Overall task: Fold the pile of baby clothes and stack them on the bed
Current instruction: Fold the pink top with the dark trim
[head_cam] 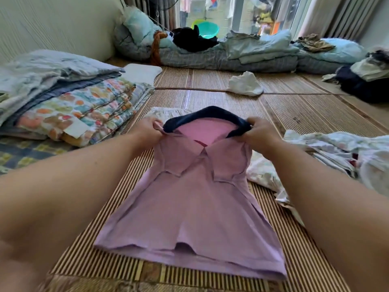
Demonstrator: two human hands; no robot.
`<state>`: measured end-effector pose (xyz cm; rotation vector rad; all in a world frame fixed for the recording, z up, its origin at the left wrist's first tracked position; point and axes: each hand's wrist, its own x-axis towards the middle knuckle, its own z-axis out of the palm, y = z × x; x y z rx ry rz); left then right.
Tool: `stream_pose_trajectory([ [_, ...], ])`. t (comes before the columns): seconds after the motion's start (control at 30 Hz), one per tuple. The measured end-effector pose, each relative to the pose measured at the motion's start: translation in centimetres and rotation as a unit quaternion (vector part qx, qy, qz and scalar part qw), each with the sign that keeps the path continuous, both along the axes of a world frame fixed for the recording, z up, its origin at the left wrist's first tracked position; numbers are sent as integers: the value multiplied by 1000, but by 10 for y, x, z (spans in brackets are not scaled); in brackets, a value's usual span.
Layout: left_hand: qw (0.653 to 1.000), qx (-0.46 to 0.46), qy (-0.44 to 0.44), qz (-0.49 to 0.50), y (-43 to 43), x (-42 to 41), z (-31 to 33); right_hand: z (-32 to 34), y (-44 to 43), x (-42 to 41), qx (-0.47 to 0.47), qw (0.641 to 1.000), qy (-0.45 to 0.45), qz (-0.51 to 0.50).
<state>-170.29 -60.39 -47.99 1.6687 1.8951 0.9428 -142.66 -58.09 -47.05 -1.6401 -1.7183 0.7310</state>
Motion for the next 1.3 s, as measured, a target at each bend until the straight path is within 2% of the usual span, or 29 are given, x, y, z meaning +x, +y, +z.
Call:
stream_pose_trajectory([
  [0.07, 999, 4, 25, -37, -21, -8, -3, 1, -26, 8, 38, 999, -31, 17],
  [0.13, 993, 7, 86, -75, -46, -17, -11, -5, -62, 15, 47, 997, -52, 44],
  [0.27, 974, 44, 160, -154, -106, -36, -28, -34, -144, 32, 59, 979, -161, 111],
  [0.33, 948, 66, 213, -226, -133, -43, -37, -49, -179, 37, 44, 961, -216, 168],
  [0.4, 906, 20, 306, -291, -149, -47, -45, -56, -205, 38, 12, 942, -263, 210],
  [0.47, 880, -25, 358, -311, -160, -45, -46, -56, -220, 32, -19, 939, -283, 193],
  [0.57, 884, -44, 356, -299, -167, -38, -41, -51, -232, 16, -68, 920, -356, 153],
  [0.67, 866, -68, 391, -305, -175, -34, -35, -55, -229, 1, -117, 897, -397, 154],
  [0.8, 800, -80, 481, -349, -196, -16, -20, -60, -171, -7, -140, 907, -371, 139],
  [0.87, 796, -89, 471, -369, -211, 3, -16, -69, -139, -9, -141, 894, -395, 159],
  [0.9, 806, -89, 448, -376, -220, 13, -15, -73, -129, -11, -121, 887, -413, 166],
  [1.0, 841, -99, 356, -394, -243, 48, -19, -67, -128, -15, -32, 916, -377, 134],
  [1.1, 844, -114, 310, -422, -256, 85, -30, -55, -160, -13, 49, 935, -328, 127],
  [1.2, 847, -133, 233, -458, -258, 108, -29, -65, -205, 8, 84, 940, -272, 190],
  [1.3, 877, -154, 160, -427, -253, 90, -25, -72, -240, 27, 60, 927, -259, 264],
])
